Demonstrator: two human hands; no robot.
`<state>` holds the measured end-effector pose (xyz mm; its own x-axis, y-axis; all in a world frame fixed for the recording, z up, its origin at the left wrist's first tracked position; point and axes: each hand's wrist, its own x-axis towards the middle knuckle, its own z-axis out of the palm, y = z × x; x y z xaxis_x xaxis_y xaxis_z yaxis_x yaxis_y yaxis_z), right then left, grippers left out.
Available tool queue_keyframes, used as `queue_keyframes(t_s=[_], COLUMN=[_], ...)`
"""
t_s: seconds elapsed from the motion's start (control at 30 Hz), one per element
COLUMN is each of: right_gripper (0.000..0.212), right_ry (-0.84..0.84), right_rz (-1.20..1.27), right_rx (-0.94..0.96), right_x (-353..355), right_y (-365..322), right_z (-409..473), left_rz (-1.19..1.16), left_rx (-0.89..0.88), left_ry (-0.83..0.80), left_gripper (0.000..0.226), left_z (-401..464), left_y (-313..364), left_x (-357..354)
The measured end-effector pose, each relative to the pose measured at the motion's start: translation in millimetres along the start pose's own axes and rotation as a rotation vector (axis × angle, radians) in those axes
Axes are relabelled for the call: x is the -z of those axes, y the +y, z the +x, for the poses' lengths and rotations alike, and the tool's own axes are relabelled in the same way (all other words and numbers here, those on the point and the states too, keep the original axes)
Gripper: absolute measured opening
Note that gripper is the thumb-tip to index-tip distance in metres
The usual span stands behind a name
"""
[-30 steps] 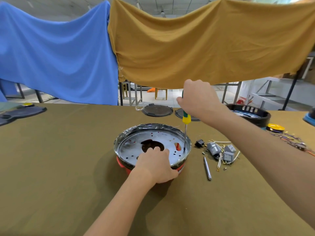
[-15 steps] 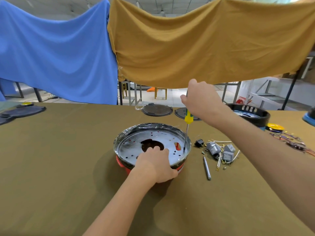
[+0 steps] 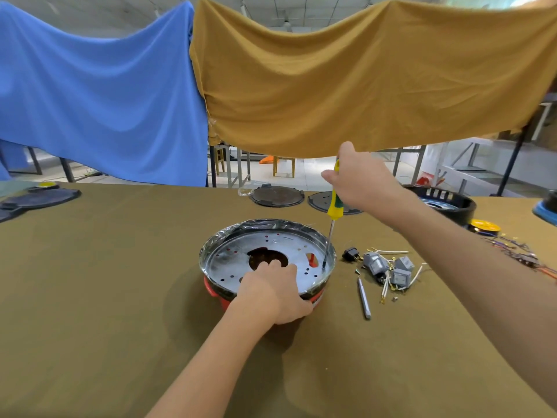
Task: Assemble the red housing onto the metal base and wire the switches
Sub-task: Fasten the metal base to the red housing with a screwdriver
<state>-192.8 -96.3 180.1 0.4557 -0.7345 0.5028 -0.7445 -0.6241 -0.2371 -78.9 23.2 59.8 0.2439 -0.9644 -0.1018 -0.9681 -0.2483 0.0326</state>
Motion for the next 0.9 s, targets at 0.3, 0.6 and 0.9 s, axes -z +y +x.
queue_keyframes(t_s=[0.3, 0.6, 0.9], right_gripper=[0.027, 0.029, 0.015], right_ry=[-0.318, 0.051, -0.139], right_rz=[0.504, -0.045, 0.280], right_rx=[0.081, 0.056, 0.070], right_x=[22, -4, 13], right_y=[11, -8, 3], right_z=[3, -2, 4], left_rz=[-0.003, -0.004, 0.005], left_rx=[-0.005, -0.004, -0.004], left_ry=[0.003, 0.019, 0.024], left_gripper=[0.066, 0.065, 0.063], left_z=[-2, -4, -4], left_y=[0, 0, 0], left_x=[0, 1, 0])
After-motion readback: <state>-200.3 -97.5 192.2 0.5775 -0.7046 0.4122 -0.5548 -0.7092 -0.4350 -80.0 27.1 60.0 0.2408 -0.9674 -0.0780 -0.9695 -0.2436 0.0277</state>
